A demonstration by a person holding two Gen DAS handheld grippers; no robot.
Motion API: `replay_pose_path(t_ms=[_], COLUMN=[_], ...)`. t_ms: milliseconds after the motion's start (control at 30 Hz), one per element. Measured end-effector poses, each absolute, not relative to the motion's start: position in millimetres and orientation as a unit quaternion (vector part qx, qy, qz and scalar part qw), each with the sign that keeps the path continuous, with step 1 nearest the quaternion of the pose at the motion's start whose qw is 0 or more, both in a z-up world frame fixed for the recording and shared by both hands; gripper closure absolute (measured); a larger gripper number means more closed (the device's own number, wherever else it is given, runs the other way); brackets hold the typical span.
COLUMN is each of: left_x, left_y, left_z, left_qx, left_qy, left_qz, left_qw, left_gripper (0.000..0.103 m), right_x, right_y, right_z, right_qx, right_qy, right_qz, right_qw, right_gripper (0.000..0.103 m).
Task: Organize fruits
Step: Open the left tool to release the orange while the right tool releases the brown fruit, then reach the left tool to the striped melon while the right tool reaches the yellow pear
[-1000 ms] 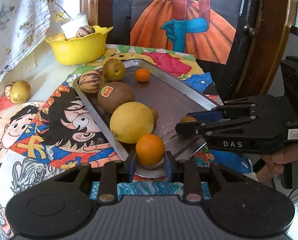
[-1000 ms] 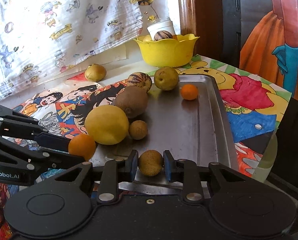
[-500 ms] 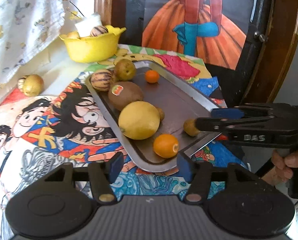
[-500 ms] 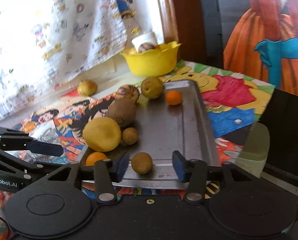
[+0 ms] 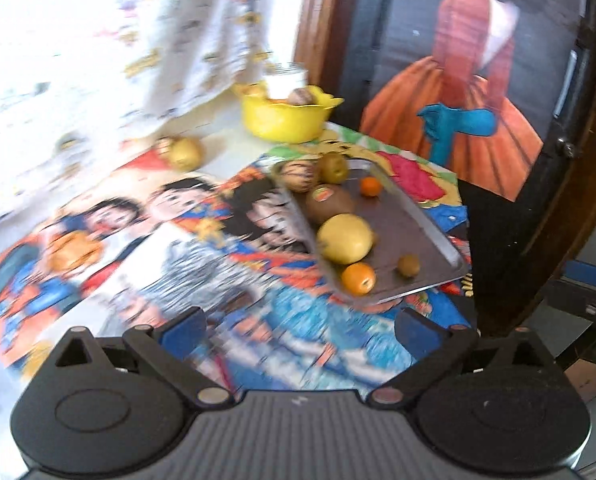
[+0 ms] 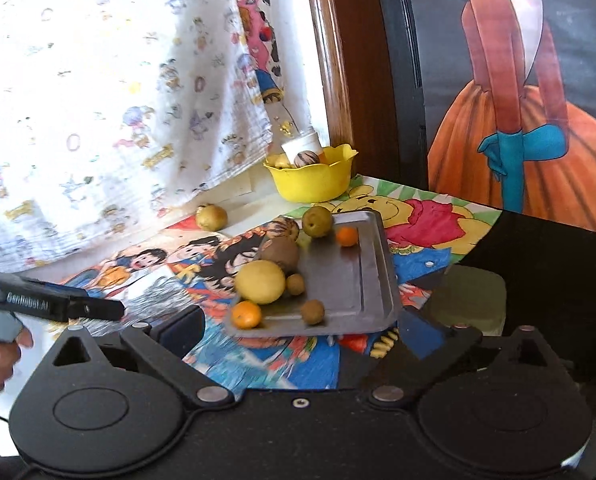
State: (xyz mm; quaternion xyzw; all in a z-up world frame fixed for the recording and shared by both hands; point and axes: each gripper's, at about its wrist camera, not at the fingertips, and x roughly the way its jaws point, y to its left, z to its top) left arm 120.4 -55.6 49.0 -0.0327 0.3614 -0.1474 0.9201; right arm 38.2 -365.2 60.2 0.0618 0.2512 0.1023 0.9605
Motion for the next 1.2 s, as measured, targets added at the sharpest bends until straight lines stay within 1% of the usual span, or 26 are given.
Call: replay_pose_path(t_ms=[67,167,300,400,633,733,867,933,1033,1133,1200], left_x=[107.8,87.7,68.9,65.6,84.7,94.3,119.3,133.5,151.1,168.8,181.8], left_y=[-38.5,-12.2,22.4,40.2,74.8,85.5,88.5,88.7,81.7,75.3,70.5], left_z=[62.1,88.2,140.9,185.4,297.6,328.0,353.9,359.9,350.9,323.4,296.3], left_qx=[-0.035,-0.024,0.008,0.022,0.045,0.065,0.094,0.105,0.124,0.134,0.146], left_qy=[0.362,0.343,0.288,0.252,0.188,0.160,0.157,0.154,0.134,0.116,0.107], left_qz=[-0.136,-0.121,-0.081,-0.062,0.007,0.044,0.077,0.083,0.082,0.056,0.038], left_qw=[0.921,0.931,0.954,0.966,0.981,0.984,0.980,0.979,0.980,0.983,0.983], left_gripper=[0.000,0.000,0.000,0.000,0.000,0.000,0.000,0.000,0.000,0.000,0.000], right_x=[16.5,-16.2,-45.1,-47.3,-1.7,32.6,88.0,119.8,171.6,226.3,256.6], right_y=[-363.7,-362.0,-357.7,-352.6,-329.1,-302.4,-260.5,-244.1,-231.0,-223.2,-223.5], right_z=[77.1,111.6,169.3,216.8,358.0,416.4,470.8,481.0,471.5,435.0,397.5], right_qx=[0.055,0.039,-0.005,-0.024,-0.015,-0.054,-0.111,-0.114,-0.089,-0.073,-0.066], right_qy=[0.257,0.268,0.267,0.259,0.226,0.202,0.167,0.150,0.134,0.130,0.145], right_qz=[0.103,0.107,0.096,0.094,0.117,0.129,0.143,0.165,0.217,0.275,0.298], right_qw=[0.959,0.957,0.959,0.961,0.967,0.969,0.969,0.968,0.963,0.950,0.941], right_gripper=[0.001,0.001,0.001,0.001,0.001,0.001,0.001,0.001,0.001,0.000,0.001])
